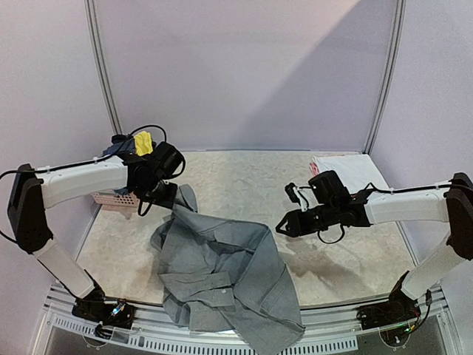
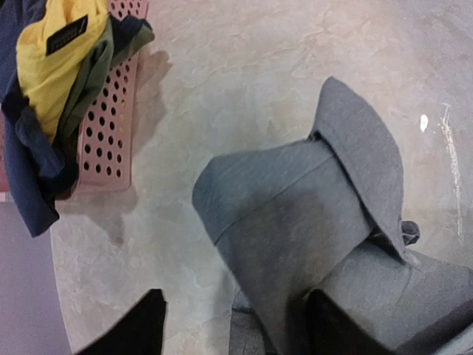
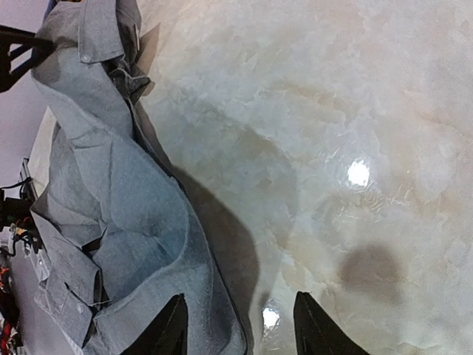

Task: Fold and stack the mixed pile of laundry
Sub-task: Place the crumpled shirt at the center of the board, then pick up the crumpled shirt from the center of the board.

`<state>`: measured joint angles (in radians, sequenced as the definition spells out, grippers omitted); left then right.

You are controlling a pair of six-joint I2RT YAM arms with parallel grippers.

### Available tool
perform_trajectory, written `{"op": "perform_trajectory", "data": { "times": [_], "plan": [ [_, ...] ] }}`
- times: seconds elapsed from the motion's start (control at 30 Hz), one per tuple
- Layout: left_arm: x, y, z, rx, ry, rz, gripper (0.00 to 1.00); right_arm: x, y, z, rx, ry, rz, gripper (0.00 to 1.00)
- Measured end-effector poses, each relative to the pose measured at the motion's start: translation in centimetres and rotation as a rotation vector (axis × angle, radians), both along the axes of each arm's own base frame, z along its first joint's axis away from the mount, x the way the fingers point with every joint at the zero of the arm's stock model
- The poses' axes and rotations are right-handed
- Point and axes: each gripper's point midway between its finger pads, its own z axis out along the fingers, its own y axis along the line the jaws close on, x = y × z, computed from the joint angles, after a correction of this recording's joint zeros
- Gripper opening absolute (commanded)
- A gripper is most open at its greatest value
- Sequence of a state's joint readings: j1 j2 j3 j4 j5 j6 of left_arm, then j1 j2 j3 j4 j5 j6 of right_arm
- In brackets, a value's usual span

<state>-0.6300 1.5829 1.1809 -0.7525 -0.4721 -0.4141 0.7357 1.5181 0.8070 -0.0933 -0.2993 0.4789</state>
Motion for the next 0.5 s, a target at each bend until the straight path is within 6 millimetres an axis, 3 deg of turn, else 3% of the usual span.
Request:
{"op": "perform_trajectory", "data": {
  "times": [0.03, 0.13, 0.3, 0.4, 0.5],
  "plan": [
    [-0.2, 0.4, 0.0, 0.005, -0.009, 0.005, 0.98, 0.2, -0.2, 0.1, -0.019, -0.001, -0.009, 0.59],
    [-1.7, 0.9, 1.0, 0.001, -0.05, -0.002, 0.99, 1.0, -0.7, 1.4, -0.056, -0.03, -0.046, 0.63],
    [-5.8, 0.1, 4.7, -0.065, -0.156, -0.063, 0.85, 0.1, -1.8, 5.1, -0.066, -0.116, -0.084, 0.65],
    [-8.6, -0.4, 4.5, -0.124, -0.156, -0.108, 0.81, -2.7, -0.3, 7.7, -0.032, -0.177, -0.03, 0.66],
    [-11.4, -0.9, 2.0, -0.161, -0.091, -0.157, 0.77, -6.2, 1.5, 8.5, -0.027, -0.207, 0.051, 0.66]
  ]
}}
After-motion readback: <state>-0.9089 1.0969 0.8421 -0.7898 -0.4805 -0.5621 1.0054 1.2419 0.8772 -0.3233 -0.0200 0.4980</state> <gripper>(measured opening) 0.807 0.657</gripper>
